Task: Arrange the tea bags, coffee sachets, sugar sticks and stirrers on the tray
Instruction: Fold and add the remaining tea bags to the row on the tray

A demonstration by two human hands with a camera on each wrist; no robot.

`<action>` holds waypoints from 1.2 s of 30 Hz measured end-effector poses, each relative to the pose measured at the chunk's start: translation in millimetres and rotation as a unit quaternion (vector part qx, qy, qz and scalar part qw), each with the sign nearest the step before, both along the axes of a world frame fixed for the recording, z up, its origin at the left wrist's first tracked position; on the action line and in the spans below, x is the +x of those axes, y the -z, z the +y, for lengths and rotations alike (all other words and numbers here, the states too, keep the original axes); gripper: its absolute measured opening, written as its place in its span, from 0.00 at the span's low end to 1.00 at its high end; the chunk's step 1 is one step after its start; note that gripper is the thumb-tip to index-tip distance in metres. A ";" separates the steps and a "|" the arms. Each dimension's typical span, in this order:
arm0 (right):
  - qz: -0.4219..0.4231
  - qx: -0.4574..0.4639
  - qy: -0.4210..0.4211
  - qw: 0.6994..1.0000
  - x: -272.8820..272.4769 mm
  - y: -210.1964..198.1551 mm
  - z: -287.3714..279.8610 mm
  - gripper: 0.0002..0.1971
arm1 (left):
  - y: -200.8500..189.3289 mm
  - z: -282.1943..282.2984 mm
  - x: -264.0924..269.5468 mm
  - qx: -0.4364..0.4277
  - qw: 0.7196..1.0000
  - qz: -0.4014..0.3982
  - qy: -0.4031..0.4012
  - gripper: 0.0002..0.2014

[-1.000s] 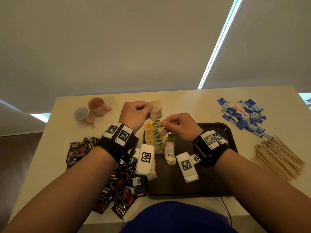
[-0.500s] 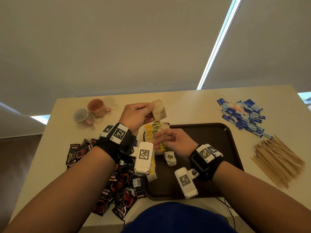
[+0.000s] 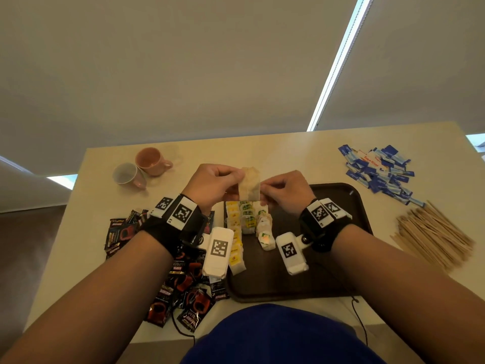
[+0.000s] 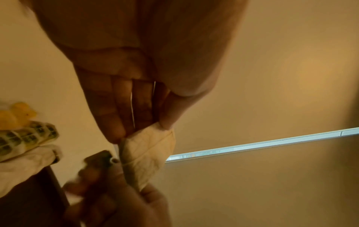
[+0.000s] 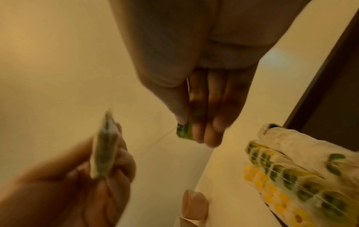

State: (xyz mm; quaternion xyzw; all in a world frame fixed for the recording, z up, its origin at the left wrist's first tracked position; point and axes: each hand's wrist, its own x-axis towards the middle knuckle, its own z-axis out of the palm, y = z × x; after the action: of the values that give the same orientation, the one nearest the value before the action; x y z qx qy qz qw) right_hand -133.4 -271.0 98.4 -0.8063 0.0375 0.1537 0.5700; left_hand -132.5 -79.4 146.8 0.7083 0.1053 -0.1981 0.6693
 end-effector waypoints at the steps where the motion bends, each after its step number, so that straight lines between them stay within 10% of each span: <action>1: -0.007 0.018 0.001 1.000 2.2 -5.4 0.8 0.08 | 2.6 0.1 -2.7 0.003 1.000 0.002 0.006 0.06; 17: -0.164 -0.004 -0.002 0.986 14.9 -35.8 11.9 0.05 | 18.3 -8.1 -10.9 0.043 0.999 -0.008 0.005 0.05; 24: -0.114 0.067 -0.047 0.990 4.0 -50.6 6.0 0.08 | 20.1 -9.2 -9.0 0.049 0.998 -0.031 0.017 0.08; 36: -0.100 -0.069 -0.082 0.989 -4.2 -36.8 -4.9 0.05 | 26.1 -4.8 -5.6 0.081 0.994 -0.057 0.055 0.09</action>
State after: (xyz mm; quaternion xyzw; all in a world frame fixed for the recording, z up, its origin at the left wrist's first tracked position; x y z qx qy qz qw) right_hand -137.6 -275.9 135.2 -0.8556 -0.0749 0.1155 0.4991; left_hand -138.2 -84.2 120.7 0.7753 0.0436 -0.1852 0.6023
